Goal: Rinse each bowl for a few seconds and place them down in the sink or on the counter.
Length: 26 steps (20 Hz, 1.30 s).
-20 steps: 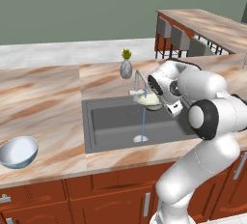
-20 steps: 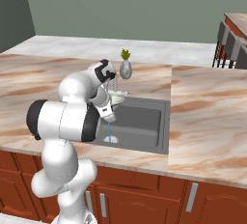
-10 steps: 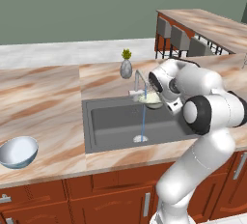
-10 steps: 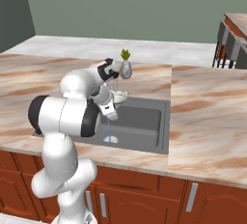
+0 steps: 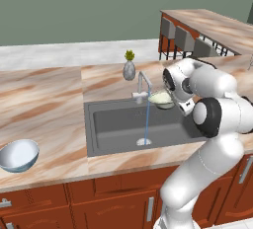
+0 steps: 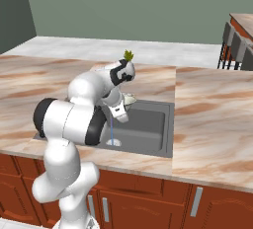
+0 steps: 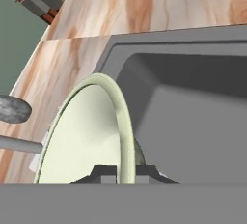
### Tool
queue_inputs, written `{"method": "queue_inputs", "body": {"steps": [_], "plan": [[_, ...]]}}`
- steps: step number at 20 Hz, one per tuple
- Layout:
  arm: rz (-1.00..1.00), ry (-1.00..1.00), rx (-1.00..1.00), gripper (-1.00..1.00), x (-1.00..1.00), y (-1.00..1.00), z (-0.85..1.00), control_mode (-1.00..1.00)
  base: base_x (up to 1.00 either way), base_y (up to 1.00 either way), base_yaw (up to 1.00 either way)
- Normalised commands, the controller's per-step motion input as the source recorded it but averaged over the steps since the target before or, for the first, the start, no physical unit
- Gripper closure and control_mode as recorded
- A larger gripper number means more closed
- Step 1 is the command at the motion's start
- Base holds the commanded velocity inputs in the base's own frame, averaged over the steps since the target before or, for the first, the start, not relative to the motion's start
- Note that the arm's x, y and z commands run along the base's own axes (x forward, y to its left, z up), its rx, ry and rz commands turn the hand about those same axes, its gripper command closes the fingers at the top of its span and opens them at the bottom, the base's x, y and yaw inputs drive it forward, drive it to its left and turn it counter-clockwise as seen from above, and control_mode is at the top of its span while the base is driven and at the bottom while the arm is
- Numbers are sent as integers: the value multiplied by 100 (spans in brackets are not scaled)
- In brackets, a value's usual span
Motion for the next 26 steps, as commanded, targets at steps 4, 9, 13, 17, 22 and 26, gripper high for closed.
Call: {"method": "queue_inputs", "body": {"steps": [4, 9, 13, 17, 22, 26], "plan": [[0, 0, 0, 100, -4, -31, 23, -100, 0, 0, 0], [-8, 3, -4, 100, -10, -32, 26, -100, 0, 0, 0], [-14, 9, -6, 100, -12, -35, 26, -100, 0, 0, 0], [-20, 10, -4, 100, -17, -33, 25, -100, 0, 0, 0], [-35, 7, -1, 100, -10, -16, 11, -100, 0, 0, 0], [-40, 4, 0, 100, -5, -5, 10, -100, 0, 0, 0]]}}
